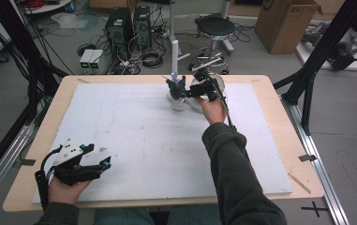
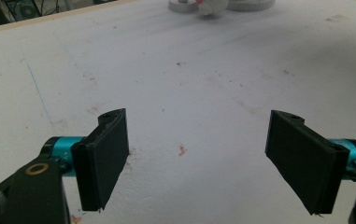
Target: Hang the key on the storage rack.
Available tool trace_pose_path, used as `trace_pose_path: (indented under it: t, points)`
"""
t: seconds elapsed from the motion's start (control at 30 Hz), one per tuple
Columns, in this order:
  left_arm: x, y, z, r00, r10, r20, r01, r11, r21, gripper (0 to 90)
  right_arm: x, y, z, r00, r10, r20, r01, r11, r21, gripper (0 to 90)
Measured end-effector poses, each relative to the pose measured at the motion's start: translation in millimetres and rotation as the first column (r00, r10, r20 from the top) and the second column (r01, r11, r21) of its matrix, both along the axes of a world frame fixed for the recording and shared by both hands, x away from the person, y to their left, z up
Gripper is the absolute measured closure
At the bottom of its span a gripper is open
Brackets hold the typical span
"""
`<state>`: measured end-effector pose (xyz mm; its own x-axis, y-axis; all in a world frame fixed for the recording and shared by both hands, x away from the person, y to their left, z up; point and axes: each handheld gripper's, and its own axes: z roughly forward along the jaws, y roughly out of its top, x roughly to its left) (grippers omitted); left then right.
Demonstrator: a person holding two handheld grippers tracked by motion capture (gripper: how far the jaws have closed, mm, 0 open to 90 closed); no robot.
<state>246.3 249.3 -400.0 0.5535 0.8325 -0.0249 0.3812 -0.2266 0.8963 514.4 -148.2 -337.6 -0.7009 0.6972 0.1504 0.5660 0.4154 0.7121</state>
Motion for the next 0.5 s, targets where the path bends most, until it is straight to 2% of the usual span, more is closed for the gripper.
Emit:
trace_pose_path:
  t: [0.4,0.5]
  points:
    - [0.2,-0.1,-0.1,1.0000,-0.002,0.000,0.002,1.0000,0.003,21.7,-4.2,-9.1,9.0,0.9999,0.011,0.002,-0.011,0.9994,0.033,32.3]
    - [0.2,-0.4,-0.2,1.0000,-0.001,-0.001,0.001,1.0000,0.004,21.8,-5.4,-13.3,11.4,0.9999,0.009,-0.004,-0.009,0.9984,0.056,31.0]
